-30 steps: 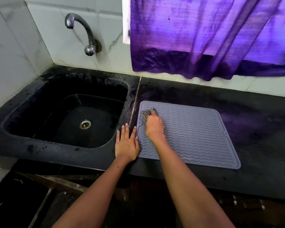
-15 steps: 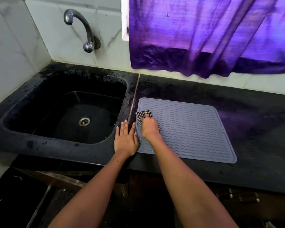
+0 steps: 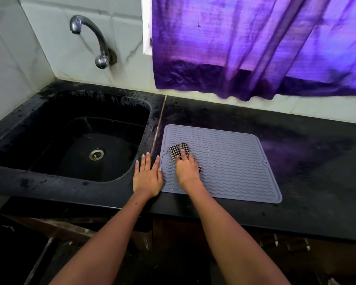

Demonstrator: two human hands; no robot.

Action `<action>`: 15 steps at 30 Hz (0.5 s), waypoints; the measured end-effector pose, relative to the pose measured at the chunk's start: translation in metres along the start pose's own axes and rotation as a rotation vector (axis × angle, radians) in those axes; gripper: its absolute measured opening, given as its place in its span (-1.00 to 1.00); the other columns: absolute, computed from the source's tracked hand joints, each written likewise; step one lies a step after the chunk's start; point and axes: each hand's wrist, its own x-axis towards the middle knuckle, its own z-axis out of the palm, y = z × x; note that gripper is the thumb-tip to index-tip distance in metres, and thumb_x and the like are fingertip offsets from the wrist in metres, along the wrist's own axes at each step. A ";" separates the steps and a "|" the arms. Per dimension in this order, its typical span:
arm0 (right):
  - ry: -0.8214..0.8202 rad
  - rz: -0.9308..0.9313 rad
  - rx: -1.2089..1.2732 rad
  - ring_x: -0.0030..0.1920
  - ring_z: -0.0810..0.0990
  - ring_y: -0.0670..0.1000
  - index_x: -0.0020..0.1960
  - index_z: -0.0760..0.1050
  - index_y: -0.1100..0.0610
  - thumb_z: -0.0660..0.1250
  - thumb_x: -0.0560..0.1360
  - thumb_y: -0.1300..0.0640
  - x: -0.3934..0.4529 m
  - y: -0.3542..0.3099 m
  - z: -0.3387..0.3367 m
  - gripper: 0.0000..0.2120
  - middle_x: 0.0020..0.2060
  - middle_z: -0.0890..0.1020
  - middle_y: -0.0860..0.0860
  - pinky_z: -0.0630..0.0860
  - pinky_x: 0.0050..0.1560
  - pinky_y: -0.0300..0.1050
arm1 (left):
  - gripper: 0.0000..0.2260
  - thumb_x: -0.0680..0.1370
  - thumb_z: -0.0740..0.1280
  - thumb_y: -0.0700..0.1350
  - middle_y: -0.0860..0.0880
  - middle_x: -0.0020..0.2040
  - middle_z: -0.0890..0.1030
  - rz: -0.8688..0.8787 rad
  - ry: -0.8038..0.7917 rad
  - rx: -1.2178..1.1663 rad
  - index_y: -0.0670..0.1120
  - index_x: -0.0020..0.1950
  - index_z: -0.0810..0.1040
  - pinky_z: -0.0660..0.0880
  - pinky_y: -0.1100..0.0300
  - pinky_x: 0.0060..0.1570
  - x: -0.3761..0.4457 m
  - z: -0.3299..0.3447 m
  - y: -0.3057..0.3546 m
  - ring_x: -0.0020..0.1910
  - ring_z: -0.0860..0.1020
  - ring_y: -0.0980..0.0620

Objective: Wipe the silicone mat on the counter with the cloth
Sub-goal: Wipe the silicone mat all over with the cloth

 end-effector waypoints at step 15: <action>0.163 0.112 0.131 0.45 0.19 0.24 0.30 0.44 0.23 0.25 0.48 0.40 -0.012 0.028 -0.007 -0.61 0.48 0.23 0.16 0.20 0.43 0.12 | -0.53 0.65 -0.12 0.04 -0.13 0.57 -0.10 0.019 -0.008 0.019 -0.01 0.56 -0.06 -0.22 0.00 0.52 -0.003 -0.002 -0.001 0.55 -0.16 -0.06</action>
